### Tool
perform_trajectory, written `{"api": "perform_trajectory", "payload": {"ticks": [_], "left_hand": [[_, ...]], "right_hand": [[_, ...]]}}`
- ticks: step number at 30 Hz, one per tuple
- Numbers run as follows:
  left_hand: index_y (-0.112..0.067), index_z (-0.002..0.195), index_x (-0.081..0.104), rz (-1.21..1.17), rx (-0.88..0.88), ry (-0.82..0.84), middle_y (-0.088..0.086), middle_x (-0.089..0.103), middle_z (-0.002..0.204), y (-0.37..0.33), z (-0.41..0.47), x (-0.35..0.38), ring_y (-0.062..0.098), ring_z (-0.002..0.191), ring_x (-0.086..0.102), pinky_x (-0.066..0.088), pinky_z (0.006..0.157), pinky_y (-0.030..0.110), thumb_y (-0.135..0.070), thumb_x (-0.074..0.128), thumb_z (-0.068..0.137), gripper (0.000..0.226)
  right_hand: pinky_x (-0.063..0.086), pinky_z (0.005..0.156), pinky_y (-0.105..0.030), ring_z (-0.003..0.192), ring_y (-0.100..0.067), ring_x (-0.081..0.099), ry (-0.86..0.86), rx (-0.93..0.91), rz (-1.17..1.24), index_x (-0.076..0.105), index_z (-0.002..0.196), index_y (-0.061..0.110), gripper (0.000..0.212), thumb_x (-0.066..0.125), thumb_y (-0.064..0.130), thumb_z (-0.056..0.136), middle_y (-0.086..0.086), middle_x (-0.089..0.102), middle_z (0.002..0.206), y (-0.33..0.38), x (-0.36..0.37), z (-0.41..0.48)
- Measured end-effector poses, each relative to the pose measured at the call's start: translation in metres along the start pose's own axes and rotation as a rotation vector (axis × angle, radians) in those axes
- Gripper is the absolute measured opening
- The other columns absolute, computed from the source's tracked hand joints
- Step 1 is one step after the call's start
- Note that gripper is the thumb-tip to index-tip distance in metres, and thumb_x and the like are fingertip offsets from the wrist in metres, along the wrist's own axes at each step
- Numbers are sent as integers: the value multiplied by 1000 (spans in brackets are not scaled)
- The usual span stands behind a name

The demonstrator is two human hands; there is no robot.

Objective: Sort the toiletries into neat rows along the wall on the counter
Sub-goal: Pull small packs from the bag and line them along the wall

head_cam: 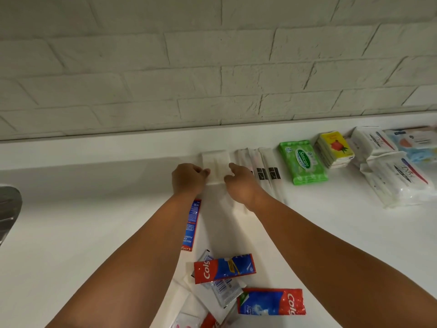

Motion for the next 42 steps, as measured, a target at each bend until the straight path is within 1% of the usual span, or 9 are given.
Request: {"api": "perform_trajectory", "payload": {"ticks": [4, 10, 12, 17, 19, 26, 32, 37, 42], "left_hand": [[-13, 108, 73, -20, 118, -47, 0, 74, 103, -13, -17, -27, 15, 96, 66, 43, 82, 22, -36, 70, 88, 30], [-22, 100, 71, -101, 240, -14, -16, 67, 84, -16, -68, -77, -7, 73, 60, 37, 64, -2, -27, 71, 89, 12], [-21, 96, 72, -179, 257, 8, -14, 69, 81, -9, -89, -90, -7, 72, 61, 40, 65, 0, -22, 73, 88, 8], [-24, 81, 72, -254, 283, 66, -5, 68, 71, 21, -139, -114, 4, 62, 57, 45, 62, 9, -14, 77, 84, 11], [-24, 81, 72, -221, 324, 118, -6, 68, 71, 36, -156, -117, 7, 63, 59, 47, 63, 13, -13, 77, 83, 11], [-29, 101, 72, -23, 470, 409, -19, 68, 100, 105, -207, -96, 3, 93, 64, 50, 85, 15, -16, 77, 84, 22], [-27, 123, 67, 121, 627, 516, -16, 54, 138, 138, -235, -89, 3, 127, 42, 37, 107, 22, -35, 76, 78, 47], [-25, 137, 58, 206, 731, 554, -18, 39, 151, 146, -253, -92, 4, 135, 28, 24, 110, 15, -62, 71, 75, 73], [-25, 123, 68, 220, 757, 409, -15, 58, 135, 141, -253, -101, 5, 123, 42, 39, 103, 21, -46, 69, 82, 46]], "right_hand": [[30, 106, -23, 142, -24, 35, -19, -98, -117, 27, 152, 10, 54, 41, 18, 101, -8, 34, 156, 17, 0, -17], [31, 105, -20, 136, -21, 43, -32, -238, -205, 39, 147, 14, 48, 47, 22, 101, -6, 46, 149, 38, 24, -71], [31, 104, -17, 133, -18, 46, -17, -287, -234, 48, 142, 15, 43, 49, 21, 100, -3, 52, 144, 44, 38, -93], [48, 92, -30, 104, -19, 63, 9, -377, -236, 70, 114, 16, 25, 58, 17, 92, -4, 70, 115, 42, 76, -145], [48, 95, -29, 105, -19, 65, 10, -401, -266, 71, 112, 15, 26, 63, 16, 88, -4, 70, 116, 37, 92, -166], [41, 104, -29, 122, -19, 52, 163, -475, -623, 61, 126, 17, 45, 63, 36, 86, -1, 57, 131, 14, 166, -226], [27, 115, -30, 142, -15, 27, 140, -419, -728, 50, 137, 16, 76, 70, 55, 75, 1, 36, 151, 0, 185, -238], [32, 111, -29, 137, -17, 35, 74, -405, -737, 56, 130, 14, 60, 65, 45, 80, 0, 39, 150, -4, 190, -237], [39, 104, -32, 126, -22, 48, 28, -421, -754, 65, 120, 11, 35, 54, 27, 91, -2, 49, 144, 2, 190, -235]]}}
Point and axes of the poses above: each hand's wrist, its own z-axis towards the middle knuckle, its own x-axis out of the palm, y = z × x, the point moved 10 cm from there along z, towards the middle knuckle
